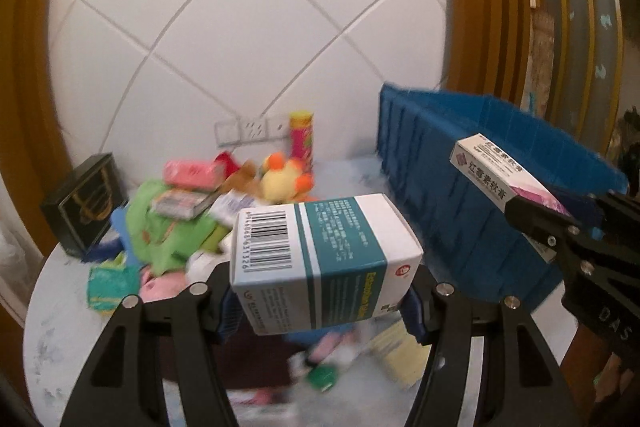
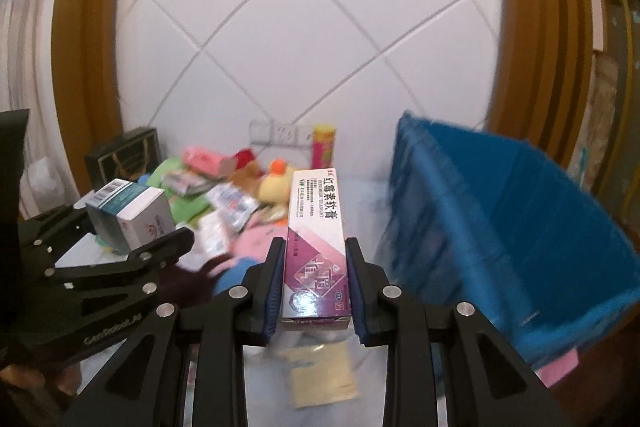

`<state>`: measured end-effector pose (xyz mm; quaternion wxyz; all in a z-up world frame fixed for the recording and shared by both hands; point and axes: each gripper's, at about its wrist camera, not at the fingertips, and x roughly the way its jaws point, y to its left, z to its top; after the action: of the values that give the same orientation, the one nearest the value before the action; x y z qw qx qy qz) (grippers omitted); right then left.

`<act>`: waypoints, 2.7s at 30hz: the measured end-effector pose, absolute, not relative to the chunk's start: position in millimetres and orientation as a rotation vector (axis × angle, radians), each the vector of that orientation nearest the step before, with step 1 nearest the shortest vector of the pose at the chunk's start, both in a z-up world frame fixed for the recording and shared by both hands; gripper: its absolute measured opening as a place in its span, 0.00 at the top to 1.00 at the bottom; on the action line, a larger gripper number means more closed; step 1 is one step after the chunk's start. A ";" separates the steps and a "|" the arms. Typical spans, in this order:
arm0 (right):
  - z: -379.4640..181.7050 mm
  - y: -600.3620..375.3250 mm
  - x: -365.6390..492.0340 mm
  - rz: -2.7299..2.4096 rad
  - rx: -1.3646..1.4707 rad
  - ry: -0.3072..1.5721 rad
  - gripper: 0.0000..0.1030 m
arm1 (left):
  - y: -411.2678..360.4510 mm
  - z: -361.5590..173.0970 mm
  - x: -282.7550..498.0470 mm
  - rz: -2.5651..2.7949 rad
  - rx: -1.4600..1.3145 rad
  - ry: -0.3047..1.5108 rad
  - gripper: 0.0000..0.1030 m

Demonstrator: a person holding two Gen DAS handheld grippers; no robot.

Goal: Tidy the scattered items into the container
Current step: 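Lift both held boxes and carry them over the blue crate, then open both grippers to drop the boxes into the crate, then withdraw both grippers from the crate back toward the heap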

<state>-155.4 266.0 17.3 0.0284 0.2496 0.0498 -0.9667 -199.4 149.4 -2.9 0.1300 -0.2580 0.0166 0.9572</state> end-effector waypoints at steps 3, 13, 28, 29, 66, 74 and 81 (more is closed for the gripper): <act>40.4 317.0 -154.0 -2.994 0.707 0.170 0.73 | 195.5 17.1 -203.4 2.798 -0.694 0.023 0.39; 72.2 493.8 -160.3 -3.092 0.704 0.161 0.73 | 379.7 62.2 -224.6 2.695 -0.675 0.153 0.39; 11.3 614.7 -204.3 -3.099 1.081 -0.036 0.73 | 490.2 6.0 -268.1 2.477 -1.105 0.289 0.39; 7.0 616.1 -209.6 -3.088 1.110 -0.034 0.73 | 490.8 0.4 -270.5 2.466 -1.136 0.291 0.39; -11.6 624.1 -213.5 -3.126 1.228 -0.016 0.09 | 475.2 -9.4 -276.1 2.481 -1.177 0.248 0.19; 3.8 601.2 -209.4 -3.150 1.146 0.009 0.00 | 429.9 14.6 -262.1 2.615 -1.065 0.222 0.19; 22.9 552.3 -210.3 -3.134 1.017 0.036 0.00 | 352.9 28.4 -246.3 2.787 -0.969 0.181 0.02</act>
<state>-210.3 552.3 22.9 -0.0766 0.3079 0.0109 -0.9483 -246.3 352.9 28.4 0.0927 -0.3264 0.0609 0.9387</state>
